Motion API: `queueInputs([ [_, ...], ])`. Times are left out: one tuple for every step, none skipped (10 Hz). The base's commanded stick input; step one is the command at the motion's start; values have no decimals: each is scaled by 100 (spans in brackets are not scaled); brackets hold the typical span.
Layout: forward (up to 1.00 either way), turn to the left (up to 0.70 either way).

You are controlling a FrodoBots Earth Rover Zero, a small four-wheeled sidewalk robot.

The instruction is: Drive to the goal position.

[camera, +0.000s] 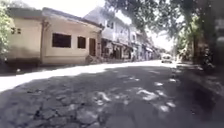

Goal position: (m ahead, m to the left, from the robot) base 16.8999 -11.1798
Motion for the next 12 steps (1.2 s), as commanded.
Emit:
queueInputs([
  [95,-38],
  [94,-37],
  [95,-38],
  [95,-38],
  [95,-38],
  [99,-30],
  [100,-16],
  [100,0],
  [100,0],
  [100,-5],
  [100,-12],
  [100,-19],
])
